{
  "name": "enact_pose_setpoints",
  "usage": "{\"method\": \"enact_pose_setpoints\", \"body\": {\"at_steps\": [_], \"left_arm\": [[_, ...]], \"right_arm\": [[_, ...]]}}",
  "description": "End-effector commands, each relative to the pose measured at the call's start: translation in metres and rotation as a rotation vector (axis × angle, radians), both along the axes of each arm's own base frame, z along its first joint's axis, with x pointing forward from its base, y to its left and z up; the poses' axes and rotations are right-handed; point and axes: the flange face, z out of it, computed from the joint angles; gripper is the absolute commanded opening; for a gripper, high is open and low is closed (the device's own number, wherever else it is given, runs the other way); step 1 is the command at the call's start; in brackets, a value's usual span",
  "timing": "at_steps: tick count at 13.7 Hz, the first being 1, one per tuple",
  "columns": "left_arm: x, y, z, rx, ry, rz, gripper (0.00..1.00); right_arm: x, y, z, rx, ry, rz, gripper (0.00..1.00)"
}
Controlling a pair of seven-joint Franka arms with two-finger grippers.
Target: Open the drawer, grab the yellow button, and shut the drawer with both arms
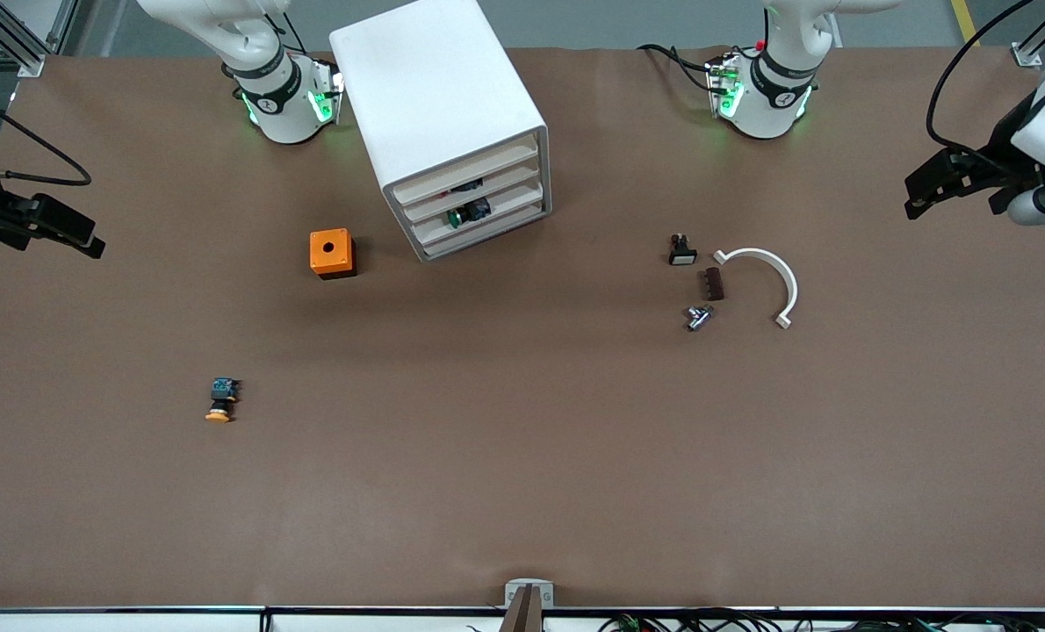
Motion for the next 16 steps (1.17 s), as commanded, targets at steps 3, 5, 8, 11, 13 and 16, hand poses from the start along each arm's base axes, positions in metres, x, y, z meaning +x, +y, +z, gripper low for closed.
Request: {"method": "enact_pose_setpoints", "body": {"at_steps": [3, 5, 8, 11, 13, 16], "left_arm": [[-0.017, 0.009, 0.004, -0.002, -0.017, -0.038, 1.0], [-0.019, 0.009, 0.001, -0.003, -0.009, -0.038, 1.0], [-0.018, 0.018, -0.005, -0.01, 0.007, -0.03, 1.0], [-0.018, 0.03, -0.006, -0.013, 0.009, -0.015, 1.0], [-0.017, 0.045, -0.006, -0.015, 0.011, -0.035, 1.0], [-0.017, 0.045, -0.006, -0.013, 0.013, -0.021, 1.0]], "right_arm": [[-0.007, 0.004, 0.0, -0.03, -0.011, -0.004, 1.0], [-0.007, 0.001, 0.0, -0.03, -0.014, -0.008, 1.0], [-0.008, 0.001, 0.001, -0.03, -0.01, -0.01, 1.0], [-0.009, 0.002, 0.004, -0.033, -0.013, -0.005, 1.0], [-0.008, 0.002, 0.004, -0.046, -0.018, -0.004, 1.0], [-0.008, 0.001, 0.005, -0.051, -0.022, -0.003, 1.0]]}}
